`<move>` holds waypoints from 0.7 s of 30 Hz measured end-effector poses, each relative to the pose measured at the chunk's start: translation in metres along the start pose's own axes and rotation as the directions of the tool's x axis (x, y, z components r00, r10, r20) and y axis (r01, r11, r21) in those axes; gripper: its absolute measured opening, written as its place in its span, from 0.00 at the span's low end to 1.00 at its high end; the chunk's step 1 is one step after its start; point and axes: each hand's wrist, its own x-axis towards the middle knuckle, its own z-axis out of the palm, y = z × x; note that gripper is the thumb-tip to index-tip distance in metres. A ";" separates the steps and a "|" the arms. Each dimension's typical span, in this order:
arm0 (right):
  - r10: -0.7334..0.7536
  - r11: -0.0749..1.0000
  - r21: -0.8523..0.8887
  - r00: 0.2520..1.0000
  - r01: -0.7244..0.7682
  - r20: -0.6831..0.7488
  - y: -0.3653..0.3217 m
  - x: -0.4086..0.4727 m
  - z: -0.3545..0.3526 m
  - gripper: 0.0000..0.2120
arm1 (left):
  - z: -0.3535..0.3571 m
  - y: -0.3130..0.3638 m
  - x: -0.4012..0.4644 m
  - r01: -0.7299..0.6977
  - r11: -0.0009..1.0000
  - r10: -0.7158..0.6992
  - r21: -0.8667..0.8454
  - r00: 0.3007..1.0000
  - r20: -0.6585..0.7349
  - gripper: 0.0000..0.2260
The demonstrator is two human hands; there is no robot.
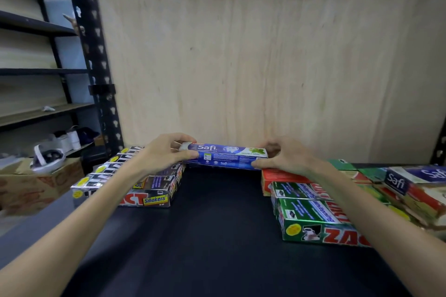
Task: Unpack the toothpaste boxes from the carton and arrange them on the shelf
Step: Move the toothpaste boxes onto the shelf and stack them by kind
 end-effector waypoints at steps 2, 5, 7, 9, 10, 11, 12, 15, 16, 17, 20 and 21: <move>0.009 1.000 -0.008 1.000 -0.009 0.000 0.001 -0.002 -0.004 0.17 | 0.003 0.002 -0.002 -0.018 0.999 0.017 0.044 1.000 0.013 0.17; 0.034 0.999 -0.018 0.999 -0.033 0.024 0.000 -0.004 -0.006 0.15 | 0.004 0.003 -0.002 -0.035 0.996 0.034 0.077 0.999 0.010 0.15; 0.045 0.996 -0.072 0.999 -0.043 0.027 -0.001 -0.005 -0.007 0.16 | 0.004 0.000 -0.002 -0.035 0.996 0.032 0.082 0.999 0.034 0.16; 0.043 0.992 -0.118 0.998 -0.037 0.048 -0.004 -0.007 -0.012 0.18 | 0.005 -0.002 -0.003 -0.027 0.995 0.022 0.096 0.999 0.048 0.19; 0.041 0.989 -0.142 0.997 -0.031 0.064 -0.005 -0.008 -0.014 0.19 | 0.005 -0.002 -0.003 -0.024 0.994 0.020 0.104 0.999 0.041 0.20; 0.043 0.986 -0.163 0.996 -0.031 0.073 -0.007 -0.009 -0.015 0.20 | 0.005 -0.002 -0.003 -0.028 0.993 0.025 0.114 0.999 0.032 0.21; 0.049 0.983 -0.179 0.996 -0.034 0.077 -0.007 -0.008 -0.016 0.21 | 0.006 -0.001 -0.003 -0.036 0.991 0.032 0.128 0.999 0.027 0.21; 0.064 0.974 -0.220 0.995 -0.045 0.079 -0.010 -0.007 -0.016 0.22 | 0.007 0.005 -0.001 -0.047 0.978 0.042 0.203 0.999 0.031 0.20; 0.071 0.972 -0.232 0.994 -0.050 0.081 -0.010 -0.006 -0.016 0.21 | 0.007 0.008 -0.002 -0.045 0.974 0.037 0.221 0.998 0.041 0.20; 0.077 0.969 -0.243 0.994 -0.055 0.083 -0.011 -0.006 -0.016 0.21 | 0.007 0.010 -0.002 -0.042 0.972 0.032 0.230 0.998 0.051 0.20; 0.082 0.956 -0.289 0.992 -0.052 0.092 -0.014 -0.007 -0.018 0.20 | 0.008 0.010 -0.004 -0.024 0.967 0.009 0.255 0.998 0.057 0.20; 0.081 0.949 -0.310 0.992 -0.048 0.094 -0.015 -0.007 -0.019 0.20 | 0.009 0.009 -0.005 -0.020 0.963 0.003 0.270 0.998 0.062 0.20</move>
